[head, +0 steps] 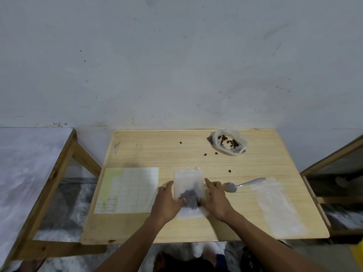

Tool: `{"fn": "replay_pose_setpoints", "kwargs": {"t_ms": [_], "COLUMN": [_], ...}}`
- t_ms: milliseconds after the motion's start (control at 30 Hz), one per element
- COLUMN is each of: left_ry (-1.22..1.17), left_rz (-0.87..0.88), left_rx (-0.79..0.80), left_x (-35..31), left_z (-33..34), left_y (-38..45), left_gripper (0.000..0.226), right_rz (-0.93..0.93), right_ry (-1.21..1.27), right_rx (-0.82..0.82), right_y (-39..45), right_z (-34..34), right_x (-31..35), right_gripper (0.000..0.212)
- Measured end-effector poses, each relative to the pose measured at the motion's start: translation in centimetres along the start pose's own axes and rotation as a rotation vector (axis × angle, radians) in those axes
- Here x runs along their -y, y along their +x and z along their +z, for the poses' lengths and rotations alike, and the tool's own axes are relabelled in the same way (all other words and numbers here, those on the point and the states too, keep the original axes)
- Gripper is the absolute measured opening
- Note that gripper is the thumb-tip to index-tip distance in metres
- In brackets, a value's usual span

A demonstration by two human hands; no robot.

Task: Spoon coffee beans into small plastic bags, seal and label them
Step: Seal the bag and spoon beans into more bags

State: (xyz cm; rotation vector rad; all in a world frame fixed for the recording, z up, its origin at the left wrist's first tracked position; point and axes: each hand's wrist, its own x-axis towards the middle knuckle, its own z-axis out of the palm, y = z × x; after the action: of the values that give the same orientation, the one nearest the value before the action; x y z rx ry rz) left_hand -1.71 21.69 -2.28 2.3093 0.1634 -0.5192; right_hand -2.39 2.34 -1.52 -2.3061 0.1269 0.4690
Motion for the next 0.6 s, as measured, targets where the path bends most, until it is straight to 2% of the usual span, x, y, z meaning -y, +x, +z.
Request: {"fn": "replay_pose_setpoints", "kwargs": {"t_ms": [133, 233, 400, 500, 600], "left_ry": [0.039, 0.009, -0.001, 0.108, 0.268], "left_rz": [0.133, 0.252, 0.377, 0.478, 0.539], "left_rx": [-0.124, -0.115, 0.097, 0.218, 0.355], "left_x": [-1.7, -5.0, -10.4, -12.7, -14.3], "left_z": [0.4, 1.5, 5.8, 9.6, 13.0], "left_y": [0.5, 1.1, 1.7, 1.6, 1.1], "left_gripper": [0.062, 0.047, 0.035, 0.033, 0.041], "right_rz": [-0.034, -0.004, 0.2, 0.368, 0.521], "right_ry": [0.058, 0.047, -0.025, -0.093, -0.107], "right_rx": [-0.173, -0.265, -0.353, -0.393, -0.432], "right_y": [-0.8, -1.6, -3.3, -4.9, -6.4], "right_z": [-1.4, -3.2, -6.6, -8.4, -9.2], "right_x": [-1.8, -4.0, -9.4, -12.3, -14.1], "right_gripper": [0.061, 0.055, 0.054, 0.058, 0.059]}}
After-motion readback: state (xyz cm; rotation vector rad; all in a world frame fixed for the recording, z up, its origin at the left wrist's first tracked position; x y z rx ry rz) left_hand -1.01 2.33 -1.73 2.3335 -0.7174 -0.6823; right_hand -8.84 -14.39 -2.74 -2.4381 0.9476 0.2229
